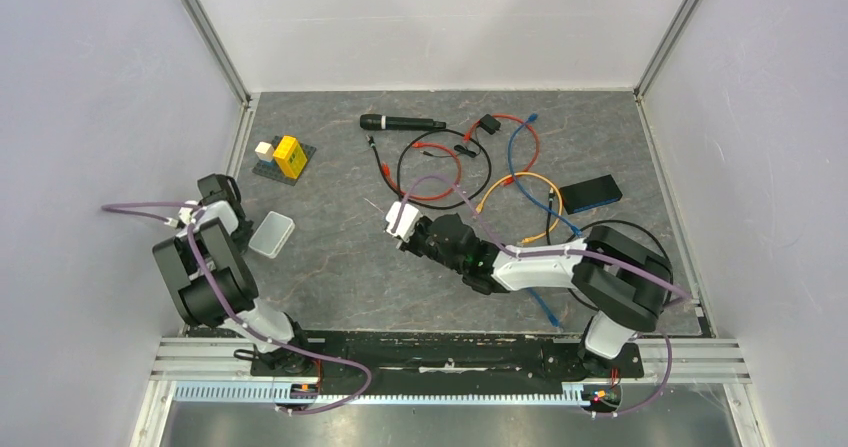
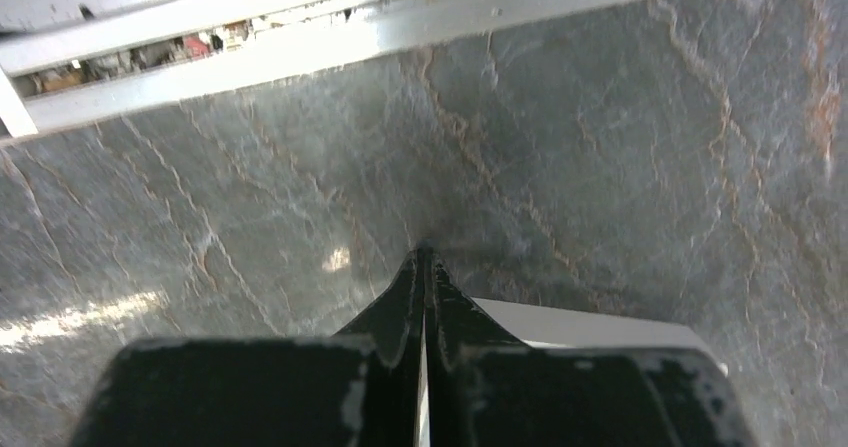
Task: Insert the plug into the switch port
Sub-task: Move the switch port to the center of the board.
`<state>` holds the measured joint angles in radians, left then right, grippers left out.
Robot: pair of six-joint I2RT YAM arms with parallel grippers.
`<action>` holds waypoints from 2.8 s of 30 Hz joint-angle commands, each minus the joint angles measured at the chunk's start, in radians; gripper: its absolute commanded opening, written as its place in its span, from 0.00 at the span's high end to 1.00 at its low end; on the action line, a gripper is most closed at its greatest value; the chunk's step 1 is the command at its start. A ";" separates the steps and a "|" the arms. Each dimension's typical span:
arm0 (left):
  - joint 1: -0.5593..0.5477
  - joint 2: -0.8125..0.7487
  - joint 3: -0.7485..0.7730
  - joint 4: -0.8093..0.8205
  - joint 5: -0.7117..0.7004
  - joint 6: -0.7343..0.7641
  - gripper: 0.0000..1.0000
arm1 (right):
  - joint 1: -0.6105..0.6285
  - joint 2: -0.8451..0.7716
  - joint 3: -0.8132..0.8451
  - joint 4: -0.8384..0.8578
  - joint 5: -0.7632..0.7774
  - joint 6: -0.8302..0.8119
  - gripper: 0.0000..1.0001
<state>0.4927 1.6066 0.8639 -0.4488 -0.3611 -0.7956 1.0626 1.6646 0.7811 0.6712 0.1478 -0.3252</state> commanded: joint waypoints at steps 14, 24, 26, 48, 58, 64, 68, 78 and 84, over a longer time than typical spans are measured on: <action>-0.089 -0.088 -0.072 -0.057 -0.042 -0.126 0.97 | -0.039 0.275 0.346 -0.160 -0.191 -0.172 1.00; -0.096 0.193 0.153 -0.060 0.197 0.014 0.98 | -0.038 0.476 0.569 -0.261 -0.242 -0.232 1.00; -0.095 0.164 0.142 -0.052 0.241 0.038 0.98 | -0.038 0.506 0.605 -0.277 -0.242 -0.230 1.00; -0.097 0.059 -0.046 -0.011 0.554 -0.005 0.98 | 0.039 0.680 0.822 -0.350 -0.111 -0.095 1.00; -0.097 0.064 -0.069 -0.016 0.554 -0.016 0.98 | 0.043 0.667 0.775 -0.298 -0.106 -0.008 1.00; -0.097 0.065 -0.084 -0.007 0.569 -0.021 0.98 | 0.055 0.676 0.798 -0.315 -0.119 0.026 1.00; -0.097 0.071 -0.088 -0.001 0.563 -0.014 0.98 | 0.063 0.673 0.793 -0.314 -0.121 0.048 1.00; -0.097 0.065 -0.108 0.015 0.572 -0.014 0.98 | 0.065 0.644 0.750 -0.301 -0.128 0.142 1.00; -0.097 0.065 -0.129 0.032 0.587 -0.023 0.98 | 0.067 0.652 0.764 -0.287 -0.145 0.187 1.00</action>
<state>0.4046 1.6264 0.8055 -0.3229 0.2497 -0.8070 1.1137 2.3482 1.5475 0.3584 0.0395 -0.1986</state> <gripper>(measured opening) 0.027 0.046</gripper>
